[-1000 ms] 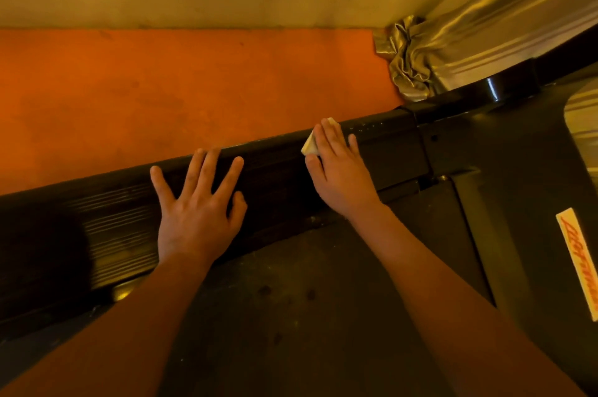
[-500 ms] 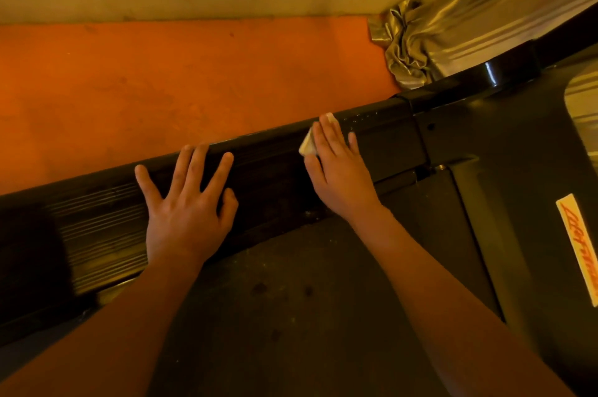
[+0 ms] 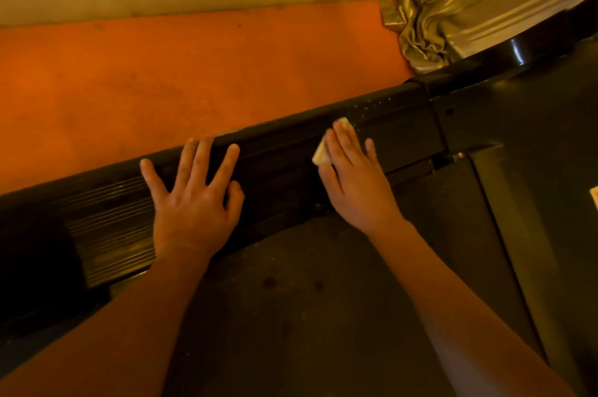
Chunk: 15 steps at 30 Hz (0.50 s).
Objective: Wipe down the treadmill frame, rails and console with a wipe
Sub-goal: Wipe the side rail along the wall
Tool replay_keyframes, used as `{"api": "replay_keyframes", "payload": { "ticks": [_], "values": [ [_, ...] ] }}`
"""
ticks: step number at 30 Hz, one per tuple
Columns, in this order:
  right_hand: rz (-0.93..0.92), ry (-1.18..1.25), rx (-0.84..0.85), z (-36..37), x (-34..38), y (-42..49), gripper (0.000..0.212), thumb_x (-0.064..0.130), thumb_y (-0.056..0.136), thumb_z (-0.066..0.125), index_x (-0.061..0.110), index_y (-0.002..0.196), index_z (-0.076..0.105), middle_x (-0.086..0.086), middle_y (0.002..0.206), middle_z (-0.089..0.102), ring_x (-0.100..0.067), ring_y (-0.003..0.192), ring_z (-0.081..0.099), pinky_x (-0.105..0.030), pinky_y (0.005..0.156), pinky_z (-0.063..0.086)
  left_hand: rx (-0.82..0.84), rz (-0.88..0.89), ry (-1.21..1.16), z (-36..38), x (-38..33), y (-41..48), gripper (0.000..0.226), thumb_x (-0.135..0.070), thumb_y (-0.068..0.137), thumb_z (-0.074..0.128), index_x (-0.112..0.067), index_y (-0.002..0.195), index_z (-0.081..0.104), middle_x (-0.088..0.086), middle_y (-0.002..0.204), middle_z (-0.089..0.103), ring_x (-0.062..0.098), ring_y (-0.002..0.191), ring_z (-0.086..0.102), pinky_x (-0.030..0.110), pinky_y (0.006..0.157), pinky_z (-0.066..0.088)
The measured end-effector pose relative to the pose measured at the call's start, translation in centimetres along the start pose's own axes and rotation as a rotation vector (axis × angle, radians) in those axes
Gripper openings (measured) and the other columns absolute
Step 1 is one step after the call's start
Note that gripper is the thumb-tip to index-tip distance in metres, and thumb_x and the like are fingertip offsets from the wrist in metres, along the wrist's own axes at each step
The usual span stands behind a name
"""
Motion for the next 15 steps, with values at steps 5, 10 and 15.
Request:
{"api": "replay_keyframes", "payload": {
  "ticks": [5, 10, 15],
  "values": [
    [-0.028, -0.026, -0.003, -1.1, -0.1, 2.5, 0.062, 0.046, 0.111, 0.018, 0.016, 0.164, 0.009, 0.000, 0.172, -0.003, -0.014, 0.157, -0.010, -0.036, 0.123, -0.014, -0.027, -0.005, -0.035, -0.2, -0.2, 0.0, 0.056, -0.038, 0.102, 0.032, -0.027, 0.158, 0.034, 0.012, 0.166, 0.023, 0.028, 0.155, 0.015, 0.078, 0.113, 0.002],
    [-0.041, 0.003, 0.047, 0.2, -1.2, -2.7, 0.061, 0.048, 0.110, 0.018, 0.022, 0.163, 0.002, 0.006, 0.171, -0.009, -0.008, 0.156, -0.016, -0.031, 0.122, -0.018, -0.014, -0.011, -0.047, -0.2, -0.4, 0.1, 0.056, -0.038, 0.103, 0.031, -0.027, 0.158, 0.034, 0.012, 0.166, 0.023, 0.029, 0.155, 0.015, 0.077, 0.113, 0.000],
    [0.010, 0.010, 0.075, 0.2, -1.0, -3.5, 0.060, 0.048, 0.110, 0.017, 0.024, 0.162, 0.000, 0.006, 0.171, -0.009, -0.005, 0.155, -0.018, -0.028, 0.121, -0.020, -0.011, -0.011, -0.060, -0.4, -0.4, 0.2, 0.055, -0.037, 0.103, 0.033, -0.027, 0.157, 0.034, 0.014, 0.165, 0.024, 0.031, 0.155, 0.017, 0.078, 0.113, 0.000]
  ]
}}
Point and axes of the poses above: each hand's wrist, its own y-axis towards the middle knuckle, its own z-axis out of the palm, x = y × z, the point moved 1 cm from there along y, towards the middle knuckle
